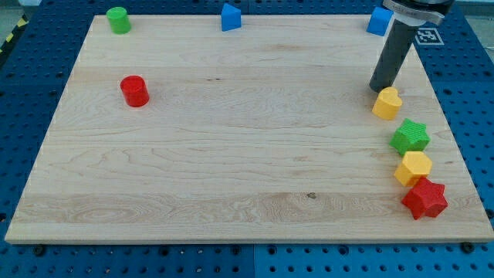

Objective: Slide the red circle towards center right

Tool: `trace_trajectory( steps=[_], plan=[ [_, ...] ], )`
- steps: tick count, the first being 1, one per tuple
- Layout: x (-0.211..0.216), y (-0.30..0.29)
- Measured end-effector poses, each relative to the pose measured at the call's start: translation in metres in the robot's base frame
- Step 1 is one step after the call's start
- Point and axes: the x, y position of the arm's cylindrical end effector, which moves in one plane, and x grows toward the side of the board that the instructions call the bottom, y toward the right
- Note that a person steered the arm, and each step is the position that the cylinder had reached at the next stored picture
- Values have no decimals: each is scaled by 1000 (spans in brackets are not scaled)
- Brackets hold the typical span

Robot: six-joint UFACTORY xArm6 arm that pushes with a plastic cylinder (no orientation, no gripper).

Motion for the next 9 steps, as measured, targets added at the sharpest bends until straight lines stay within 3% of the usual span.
trace_trajectory(
  steps=[3, 4, 6, 7, 8, 9],
  plan=[
    [11, -15],
    [12, -80],
    [108, -247],
    [109, -357],
    [50, -440],
    [28, -452]
  ],
)
